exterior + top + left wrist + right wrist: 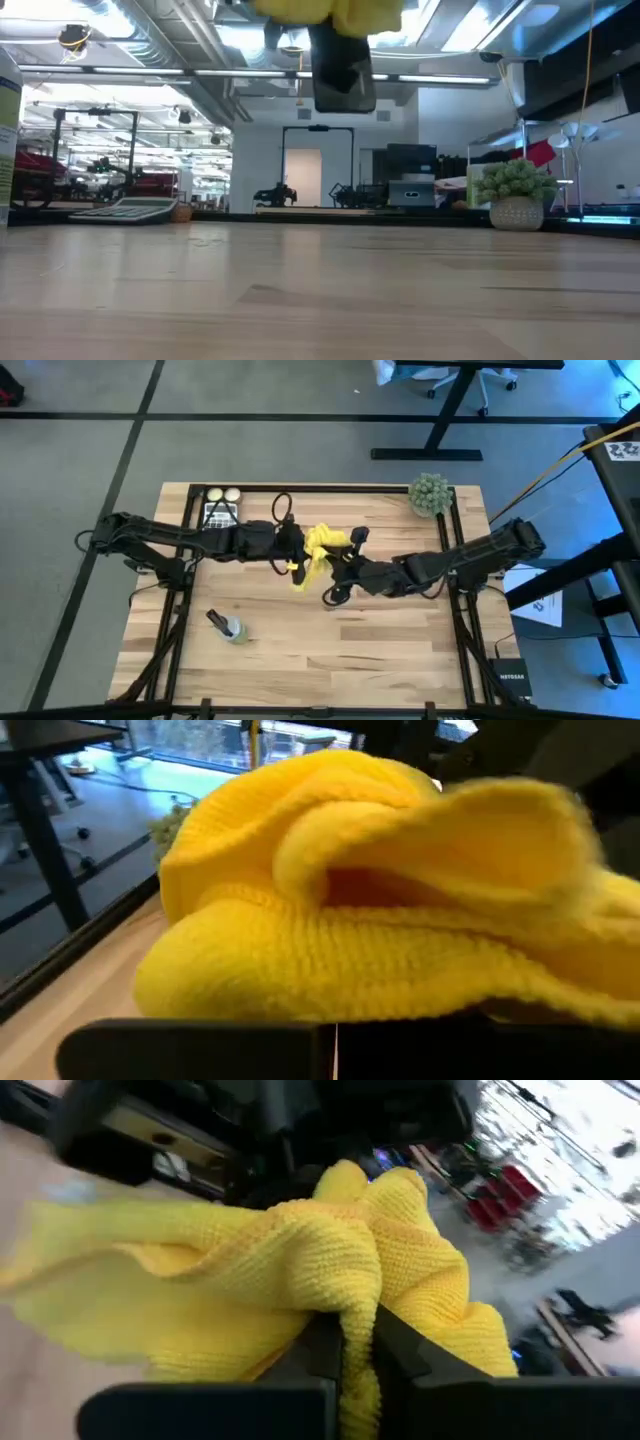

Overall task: Apply microfiber cloth
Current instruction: Wipe the back of the cellphone with a microfiber cloth

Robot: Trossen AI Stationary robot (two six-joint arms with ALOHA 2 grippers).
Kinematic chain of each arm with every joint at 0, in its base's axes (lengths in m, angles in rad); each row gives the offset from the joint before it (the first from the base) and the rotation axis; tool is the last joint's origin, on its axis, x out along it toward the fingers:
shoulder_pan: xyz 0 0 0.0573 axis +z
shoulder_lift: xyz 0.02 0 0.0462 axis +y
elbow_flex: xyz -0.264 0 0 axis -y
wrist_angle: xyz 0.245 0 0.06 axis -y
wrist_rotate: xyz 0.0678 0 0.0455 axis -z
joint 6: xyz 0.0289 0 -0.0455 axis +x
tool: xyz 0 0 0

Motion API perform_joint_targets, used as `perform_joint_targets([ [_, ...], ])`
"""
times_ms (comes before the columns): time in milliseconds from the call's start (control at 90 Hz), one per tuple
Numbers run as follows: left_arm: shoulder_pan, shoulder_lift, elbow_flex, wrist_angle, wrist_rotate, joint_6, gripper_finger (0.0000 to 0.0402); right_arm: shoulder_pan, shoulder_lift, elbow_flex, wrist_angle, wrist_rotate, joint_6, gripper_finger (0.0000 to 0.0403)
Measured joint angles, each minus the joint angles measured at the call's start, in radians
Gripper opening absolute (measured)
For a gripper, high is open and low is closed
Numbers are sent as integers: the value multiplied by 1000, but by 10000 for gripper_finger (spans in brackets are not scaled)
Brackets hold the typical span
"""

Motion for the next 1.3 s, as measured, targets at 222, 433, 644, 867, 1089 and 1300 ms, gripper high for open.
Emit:
perform_joint_targets([
  [222, -1, 1, 0, -1, 4, 13, 17, 12, -11, 1, -119, 80, 5, 3],
  [433, -1, 1, -1, 4, 16, 20, 17, 16, -23, -1, -323, 186, 93, 3],
  [644, -5, -3, 4, 24, 51, 22, 17, 37, -43, -5, -612, 183, 343, 3],
  [867, 2, -3, 2, 17, 32, 17, 17, 105, -52, -4, -718, 16, 530, 3],
  [1089, 4, -2, 2, 24, 20, 2, 17, 164, -29, -4, -341, -57, 333, 3],
  [1300, -5, -2, 2, 43, 66, -8, 17, 88, 50, -1, -79, -20, 145, 3],
])
